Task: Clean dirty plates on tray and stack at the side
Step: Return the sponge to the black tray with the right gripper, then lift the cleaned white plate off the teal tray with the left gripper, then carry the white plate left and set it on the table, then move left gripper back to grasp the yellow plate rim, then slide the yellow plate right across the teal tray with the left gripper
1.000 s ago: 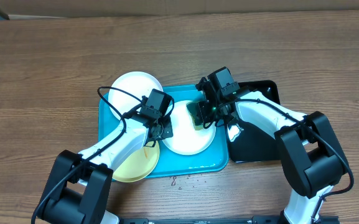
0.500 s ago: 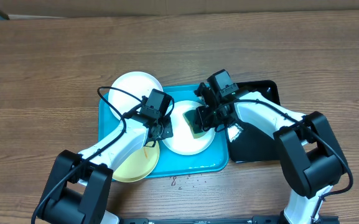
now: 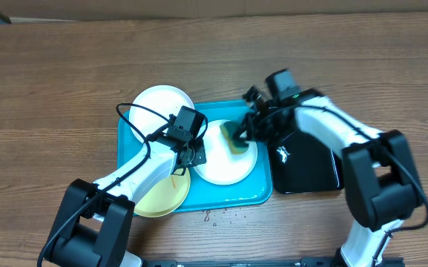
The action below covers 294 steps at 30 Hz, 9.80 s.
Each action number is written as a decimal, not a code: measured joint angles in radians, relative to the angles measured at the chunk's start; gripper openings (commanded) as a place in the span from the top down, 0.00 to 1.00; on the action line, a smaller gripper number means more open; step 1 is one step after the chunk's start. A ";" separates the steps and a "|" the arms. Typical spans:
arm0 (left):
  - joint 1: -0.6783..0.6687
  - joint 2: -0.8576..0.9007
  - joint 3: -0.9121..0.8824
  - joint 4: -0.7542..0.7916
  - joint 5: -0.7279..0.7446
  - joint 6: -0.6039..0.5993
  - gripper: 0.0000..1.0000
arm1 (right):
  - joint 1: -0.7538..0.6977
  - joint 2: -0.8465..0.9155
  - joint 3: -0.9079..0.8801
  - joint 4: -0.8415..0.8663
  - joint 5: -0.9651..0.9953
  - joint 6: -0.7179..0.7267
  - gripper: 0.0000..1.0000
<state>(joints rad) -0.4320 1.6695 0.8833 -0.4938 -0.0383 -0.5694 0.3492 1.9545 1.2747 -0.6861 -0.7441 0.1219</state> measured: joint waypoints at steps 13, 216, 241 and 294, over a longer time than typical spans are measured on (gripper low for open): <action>0.000 0.000 0.000 0.000 0.000 0.000 0.96 | -0.234 -0.208 0.059 -0.329 0.225 -0.035 0.96; 0.101 0.000 0.428 -0.758 0.161 0.249 0.64 | -0.231 -0.265 -0.121 -0.260 0.621 0.064 0.00; -0.156 0.002 0.131 -0.448 -0.068 -0.174 0.92 | -0.231 -0.265 -0.121 -0.259 0.621 0.064 0.00; -0.303 0.002 0.099 -0.025 0.040 -0.214 0.84 | -0.231 -0.265 -0.121 -0.259 0.621 0.064 0.00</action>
<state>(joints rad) -0.7345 1.6718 0.9821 -0.5186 0.0013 -0.7830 0.1184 1.6894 1.1538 -0.9455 -0.1226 0.1856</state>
